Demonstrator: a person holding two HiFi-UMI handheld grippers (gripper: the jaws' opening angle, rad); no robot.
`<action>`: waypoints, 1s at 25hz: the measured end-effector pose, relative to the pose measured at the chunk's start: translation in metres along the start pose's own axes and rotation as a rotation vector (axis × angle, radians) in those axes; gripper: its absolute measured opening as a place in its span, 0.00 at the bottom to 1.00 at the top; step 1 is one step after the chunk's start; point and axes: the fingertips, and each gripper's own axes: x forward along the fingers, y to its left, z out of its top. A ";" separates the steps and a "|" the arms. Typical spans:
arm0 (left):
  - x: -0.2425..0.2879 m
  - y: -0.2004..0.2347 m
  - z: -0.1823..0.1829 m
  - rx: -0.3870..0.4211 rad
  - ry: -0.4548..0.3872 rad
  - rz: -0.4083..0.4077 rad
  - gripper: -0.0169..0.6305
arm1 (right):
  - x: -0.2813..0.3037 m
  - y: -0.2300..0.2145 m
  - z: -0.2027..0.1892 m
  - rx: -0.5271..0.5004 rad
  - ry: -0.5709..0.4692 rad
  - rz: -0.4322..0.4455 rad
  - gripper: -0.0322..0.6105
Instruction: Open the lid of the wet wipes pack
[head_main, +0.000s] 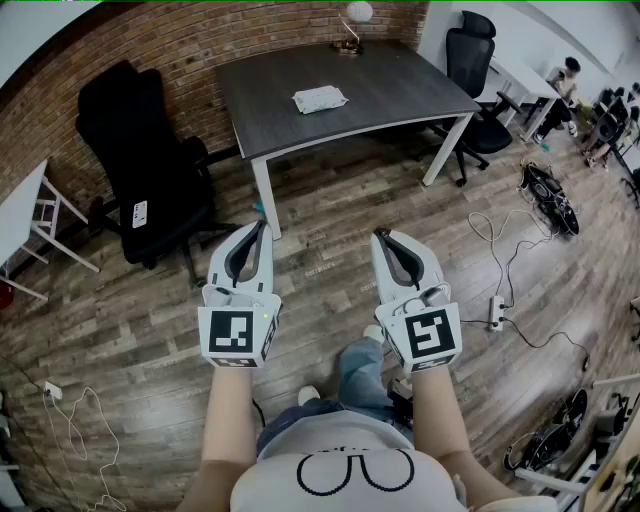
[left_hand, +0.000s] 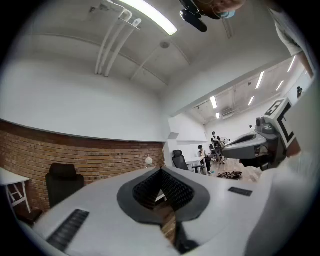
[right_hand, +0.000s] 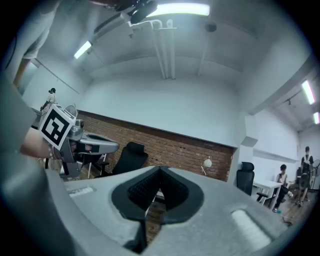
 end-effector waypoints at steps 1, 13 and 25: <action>-0.002 0.000 0.002 -0.001 -0.004 0.003 0.02 | -0.001 0.002 0.000 -0.004 -0.001 0.001 0.05; 0.038 -0.002 0.002 0.001 -0.018 0.030 0.02 | 0.029 -0.026 -0.007 0.017 -0.043 0.016 0.05; 0.197 -0.005 -0.003 -0.008 -0.021 0.138 0.02 | 0.133 -0.153 -0.039 -0.006 -0.068 0.137 0.05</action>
